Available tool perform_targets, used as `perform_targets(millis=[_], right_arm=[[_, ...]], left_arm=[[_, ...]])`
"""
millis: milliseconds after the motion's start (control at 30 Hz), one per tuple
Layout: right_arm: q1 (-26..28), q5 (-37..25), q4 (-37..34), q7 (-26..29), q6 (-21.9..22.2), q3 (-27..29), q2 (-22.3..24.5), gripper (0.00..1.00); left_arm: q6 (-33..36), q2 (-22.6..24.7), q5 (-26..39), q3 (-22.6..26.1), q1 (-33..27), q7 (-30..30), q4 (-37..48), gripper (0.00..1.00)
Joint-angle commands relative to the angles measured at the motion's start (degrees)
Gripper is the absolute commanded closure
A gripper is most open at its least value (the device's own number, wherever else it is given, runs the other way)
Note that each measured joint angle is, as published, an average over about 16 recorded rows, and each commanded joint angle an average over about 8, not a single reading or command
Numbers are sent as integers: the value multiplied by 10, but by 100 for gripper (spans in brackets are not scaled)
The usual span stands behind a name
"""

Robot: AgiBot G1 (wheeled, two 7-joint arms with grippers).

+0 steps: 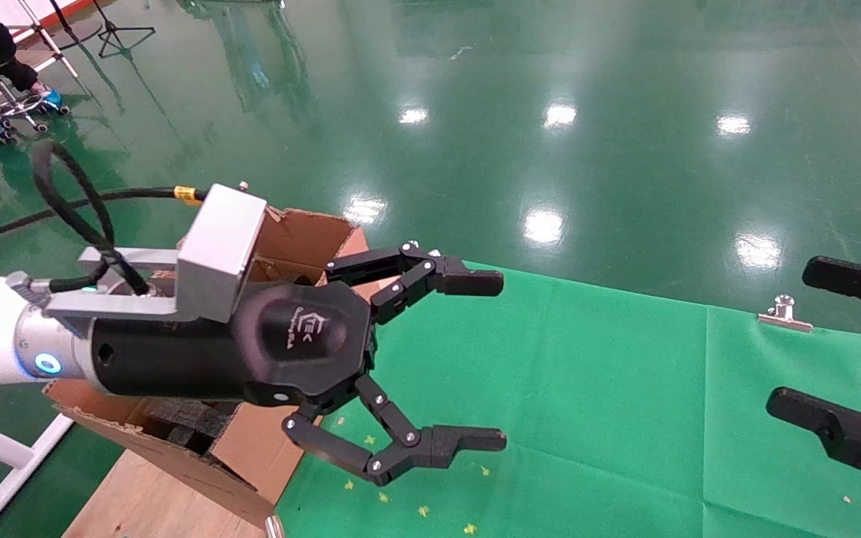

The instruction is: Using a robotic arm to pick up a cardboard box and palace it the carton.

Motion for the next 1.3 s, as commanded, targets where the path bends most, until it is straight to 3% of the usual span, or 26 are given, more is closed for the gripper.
perform_targets(millis=[33,1300], right_arm=[[0,0,0,0,0,0,0,0],[0,0,0,0,0,0,0,0]], left_arm=[[0,0,0,0,0,0,0,0],[-1,0,1,0,-1,0,1,0]])
